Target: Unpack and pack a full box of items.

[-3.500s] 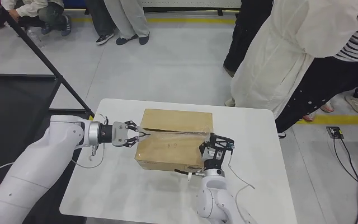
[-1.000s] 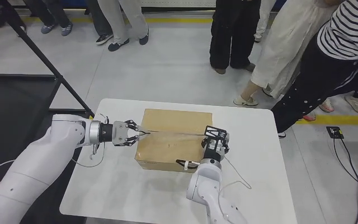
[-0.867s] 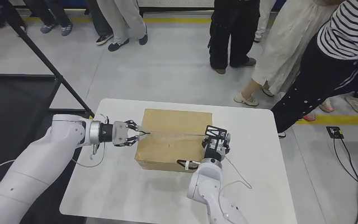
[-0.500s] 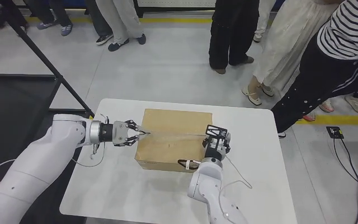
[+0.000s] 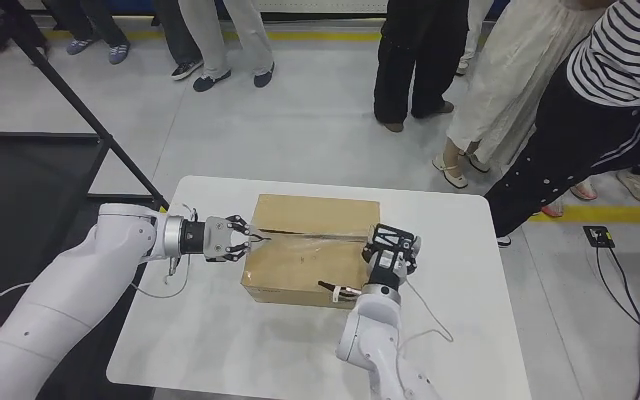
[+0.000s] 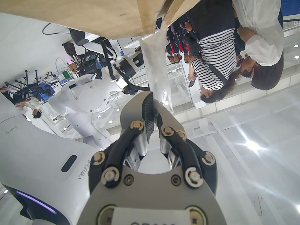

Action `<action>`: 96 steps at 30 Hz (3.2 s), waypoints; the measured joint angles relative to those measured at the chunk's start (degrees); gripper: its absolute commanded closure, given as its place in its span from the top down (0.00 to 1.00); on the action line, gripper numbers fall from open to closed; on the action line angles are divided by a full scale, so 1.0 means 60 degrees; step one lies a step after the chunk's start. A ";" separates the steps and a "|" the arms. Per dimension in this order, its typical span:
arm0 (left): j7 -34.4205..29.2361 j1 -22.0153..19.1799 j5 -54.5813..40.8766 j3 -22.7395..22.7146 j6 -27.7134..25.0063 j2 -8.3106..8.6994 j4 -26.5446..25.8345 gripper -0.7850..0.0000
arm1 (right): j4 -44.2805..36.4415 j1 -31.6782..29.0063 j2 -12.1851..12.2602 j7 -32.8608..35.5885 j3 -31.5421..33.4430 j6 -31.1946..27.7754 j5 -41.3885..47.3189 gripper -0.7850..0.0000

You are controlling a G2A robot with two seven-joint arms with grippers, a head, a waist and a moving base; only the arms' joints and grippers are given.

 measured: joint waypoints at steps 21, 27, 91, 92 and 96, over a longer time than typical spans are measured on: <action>-0.0095 -0.0180 -0.0126 0.0338 -0.0096 0.0060 -0.0007 0.00 | -0.2221 0.0097 0.0025 0.3124 0.1591 -0.2927 0.4527 0.00; -0.0107 -0.0238 -0.0164 0.0413 -0.0107 0.0068 0.0009 0.00 | -0.1672 0.0624 0.0017 0.4016 0.1554 -0.2539 0.4165 0.00; -0.0226 -0.0795 0.0058 0.1102 -0.0226 -0.0340 0.1541 0.29 | 0.1434 0.2592 -0.0167 0.4716 0.0716 -0.4621 0.7703 0.00; -0.0230 -0.0789 0.0041 0.1104 -0.0231 -0.0339 0.1576 0.31 | 0.1481 0.2626 -0.0169 0.4704 0.0712 -0.4621 0.7735 0.00; -0.0245 -0.0772 -0.0032 0.1086 -0.0245 -0.0317 0.1677 0.44 | 0.1611 0.2714 -0.0174 0.4664 0.0691 -0.4595 0.7820 0.00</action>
